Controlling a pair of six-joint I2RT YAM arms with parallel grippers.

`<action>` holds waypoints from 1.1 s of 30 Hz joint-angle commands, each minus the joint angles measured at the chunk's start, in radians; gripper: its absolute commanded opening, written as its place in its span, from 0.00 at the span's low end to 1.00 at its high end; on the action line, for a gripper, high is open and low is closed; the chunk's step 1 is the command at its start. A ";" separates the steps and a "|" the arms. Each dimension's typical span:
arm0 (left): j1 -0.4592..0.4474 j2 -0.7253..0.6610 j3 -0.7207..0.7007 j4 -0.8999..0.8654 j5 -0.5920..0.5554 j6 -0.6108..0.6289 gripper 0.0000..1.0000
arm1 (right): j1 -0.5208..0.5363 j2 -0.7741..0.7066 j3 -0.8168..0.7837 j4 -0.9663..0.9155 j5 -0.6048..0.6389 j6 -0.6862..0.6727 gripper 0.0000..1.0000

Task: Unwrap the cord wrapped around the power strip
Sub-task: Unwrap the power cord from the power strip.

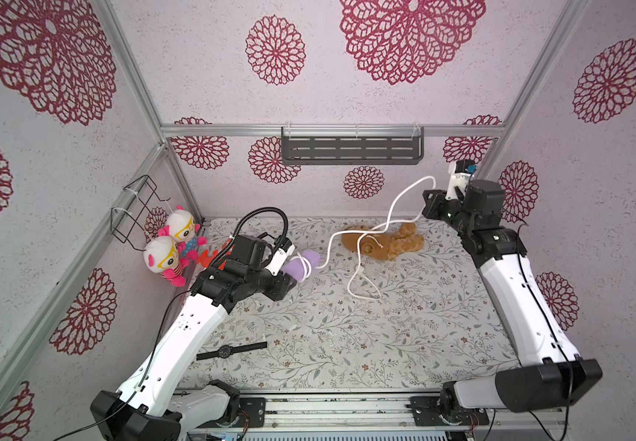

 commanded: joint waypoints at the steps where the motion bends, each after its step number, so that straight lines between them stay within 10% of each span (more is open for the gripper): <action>1: 0.008 -0.036 0.066 0.168 -0.267 0.002 0.00 | 0.002 -0.082 -0.135 -0.107 0.167 -0.113 0.00; 10: 0.008 -0.045 0.206 0.316 0.005 -0.054 0.00 | -0.028 -0.072 0.092 -0.089 0.464 -0.495 0.00; 19: 0.007 -0.033 0.131 0.686 0.368 -0.302 0.00 | -0.028 -0.116 0.059 0.419 0.605 -0.805 0.00; 28: 0.008 -0.068 0.040 0.590 0.370 -0.232 0.00 | 0.054 -0.384 -0.654 0.252 0.298 -0.375 0.00; 33: 0.008 -0.075 0.021 0.556 0.345 -0.209 0.00 | 0.084 -0.392 -0.754 0.162 0.214 -0.184 0.52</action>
